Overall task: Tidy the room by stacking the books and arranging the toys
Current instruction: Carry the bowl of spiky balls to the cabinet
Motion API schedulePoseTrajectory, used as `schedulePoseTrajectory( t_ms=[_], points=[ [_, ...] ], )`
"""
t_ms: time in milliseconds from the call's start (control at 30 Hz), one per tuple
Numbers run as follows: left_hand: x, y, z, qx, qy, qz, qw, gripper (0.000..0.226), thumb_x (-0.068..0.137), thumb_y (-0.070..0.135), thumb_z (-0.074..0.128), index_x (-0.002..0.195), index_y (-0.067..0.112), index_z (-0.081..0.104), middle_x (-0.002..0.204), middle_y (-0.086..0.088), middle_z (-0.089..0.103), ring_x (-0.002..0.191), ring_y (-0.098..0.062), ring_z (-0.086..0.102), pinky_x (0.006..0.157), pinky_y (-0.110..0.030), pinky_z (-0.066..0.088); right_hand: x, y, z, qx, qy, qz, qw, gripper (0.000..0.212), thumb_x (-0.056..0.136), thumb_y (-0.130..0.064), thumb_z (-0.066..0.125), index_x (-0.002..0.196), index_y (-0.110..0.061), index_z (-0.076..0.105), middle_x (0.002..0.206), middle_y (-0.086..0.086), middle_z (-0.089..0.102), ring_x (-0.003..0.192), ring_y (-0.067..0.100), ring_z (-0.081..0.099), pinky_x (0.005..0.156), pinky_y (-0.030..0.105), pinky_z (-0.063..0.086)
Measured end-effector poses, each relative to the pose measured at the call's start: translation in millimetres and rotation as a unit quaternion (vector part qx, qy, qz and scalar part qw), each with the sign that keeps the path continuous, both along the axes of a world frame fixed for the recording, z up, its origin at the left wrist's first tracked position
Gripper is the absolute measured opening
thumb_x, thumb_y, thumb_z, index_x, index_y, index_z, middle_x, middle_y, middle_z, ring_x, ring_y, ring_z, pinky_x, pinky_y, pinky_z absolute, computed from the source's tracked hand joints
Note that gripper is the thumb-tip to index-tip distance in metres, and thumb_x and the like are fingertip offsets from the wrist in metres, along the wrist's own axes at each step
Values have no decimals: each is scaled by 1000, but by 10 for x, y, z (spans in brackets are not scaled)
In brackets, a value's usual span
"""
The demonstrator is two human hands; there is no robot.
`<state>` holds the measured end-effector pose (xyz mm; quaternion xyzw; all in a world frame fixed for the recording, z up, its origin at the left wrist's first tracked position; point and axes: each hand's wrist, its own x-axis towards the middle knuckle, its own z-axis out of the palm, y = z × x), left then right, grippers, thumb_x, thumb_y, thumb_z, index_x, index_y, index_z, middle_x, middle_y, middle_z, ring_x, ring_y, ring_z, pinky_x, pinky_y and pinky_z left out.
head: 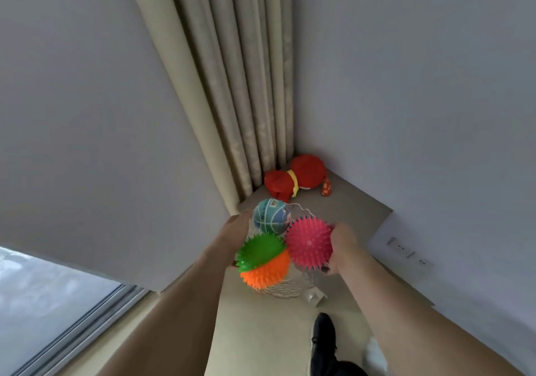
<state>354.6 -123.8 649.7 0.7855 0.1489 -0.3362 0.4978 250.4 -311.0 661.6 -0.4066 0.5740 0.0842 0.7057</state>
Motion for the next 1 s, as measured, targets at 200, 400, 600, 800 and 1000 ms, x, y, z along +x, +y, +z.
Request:
schedulePoseTrajectory(
  t_ms=[200, 400, 600, 800, 1000],
  points=[
    [304, -1108, -191, -16, 50, 36, 998, 51, 91, 67, 48, 128, 33, 53, 123, -2, 58, 118, -33, 59, 92, -43, 52, 558, -1088, -422, -28, -50, -54, 997, 40, 104, -22, 31, 124, 2, 55, 125, 18, 60, 101, 31, 61, 67, 43, 55],
    [624, -1970, -898, 14, 27, 63, 998, 83, 67, 79, 46, 135, 32, 54, 130, -8, 61, 114, -31, 60, 103, -51, 48, 939, -1840, -1118, -95, -9, -86, 992, 32, 104, -21, 32, 106, -6, 61, 120, 24, 60, 96, 34, 63, 78, 46, 55],
    [867, -2713, -1840, 39, 54, 46, 997, 63, 97, 65, 39, 146, 26, 44, 135, -13, 56, 118, -34, 58, 107, -45, 43, 1116, -2449, -2097, -106, 77, -159, 979, 44, 103, -28, 21, 109, -4, 56, 103, 6, 57, 95, 25, 56, 75, 41, 50],
    [1068, -3130, -2471, 34, 31, 6, 999, 60, 104, 57, 30, 152, 23, 38, 155, -7, 40, 142, -30, 39, 113, -39, 30, 1244, -2770, -2649, -197, 63, -184, 961, 47, 94, -30, 29, 134, -15, 49, 128, 11, 57, 108, 32, 55, 85, 42, 45],
    [1083, -3332, -2752, 39, 17, -13, 999, 53, 105, 52, 28, 153, 30, 35, 161, -5, 32, 146, -28, 30, 119, -43, 22, 1294, -2888, -2865, -234, 48, -156, 959, 42, 100, -28, 35, 137, -10, 47, 127, 7, 55, 108, 27, 52, 82, 34, 36]
  ],
)
